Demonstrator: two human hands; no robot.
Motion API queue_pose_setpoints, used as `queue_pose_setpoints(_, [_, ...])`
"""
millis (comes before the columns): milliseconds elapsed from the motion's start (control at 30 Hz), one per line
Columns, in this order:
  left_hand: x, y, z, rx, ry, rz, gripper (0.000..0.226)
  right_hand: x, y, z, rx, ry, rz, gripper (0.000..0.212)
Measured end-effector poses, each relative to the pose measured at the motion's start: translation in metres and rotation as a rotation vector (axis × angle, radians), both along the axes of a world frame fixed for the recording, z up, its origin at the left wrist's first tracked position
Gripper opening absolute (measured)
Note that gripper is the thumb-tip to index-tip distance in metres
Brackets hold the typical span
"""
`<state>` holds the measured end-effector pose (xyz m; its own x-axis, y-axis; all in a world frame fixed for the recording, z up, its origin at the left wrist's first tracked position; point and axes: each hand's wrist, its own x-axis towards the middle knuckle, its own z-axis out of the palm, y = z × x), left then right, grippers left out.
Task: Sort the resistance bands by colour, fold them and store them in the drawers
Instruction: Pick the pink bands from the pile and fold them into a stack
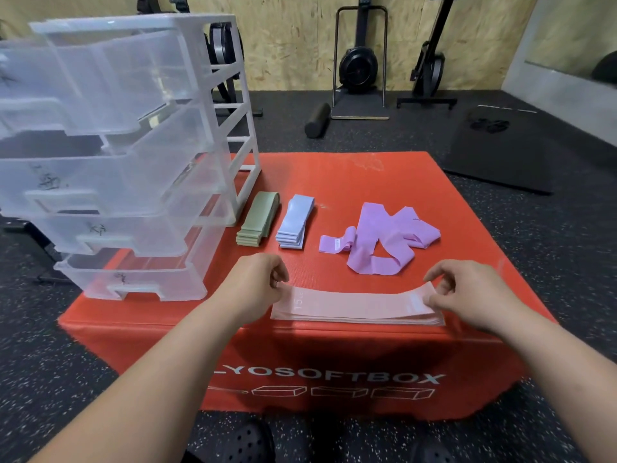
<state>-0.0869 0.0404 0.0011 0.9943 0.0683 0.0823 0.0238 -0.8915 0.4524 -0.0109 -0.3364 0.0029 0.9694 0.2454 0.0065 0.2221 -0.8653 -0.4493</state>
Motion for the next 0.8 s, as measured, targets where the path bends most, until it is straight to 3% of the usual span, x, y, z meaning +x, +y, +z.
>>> queue_pose_setpoints(300, [0.005, 0.008, -0.006, 0.184, -0.020, -0.149, 0.023, 0.008, -0.006, -0.005, -0.175, -0.042, 0.073, 0.034])
queue_pose_setpoints(433, [0.006, 0.016, -0.005, 0.154, -0.022, -0.227, 0.039, 0.010, -0.015, 0.001, -0.152, -0.023, 0.228, 0.050])
queue_pose_setpoints(567, [0.004, 0.018, -0.011, 0.163, 0.095, -0.332, 0.067, 0.007, -0.016, 0.000, -0.199, 0.061, 0.387, 0.068])
queue_pose_setpoints(800, [0.004, 0.013, -0.016, 0.158, 0.074, -0.338, 0.064, 0.010, -0.022, -0.006, -0.218, 0.020, 0.369, 0.053])
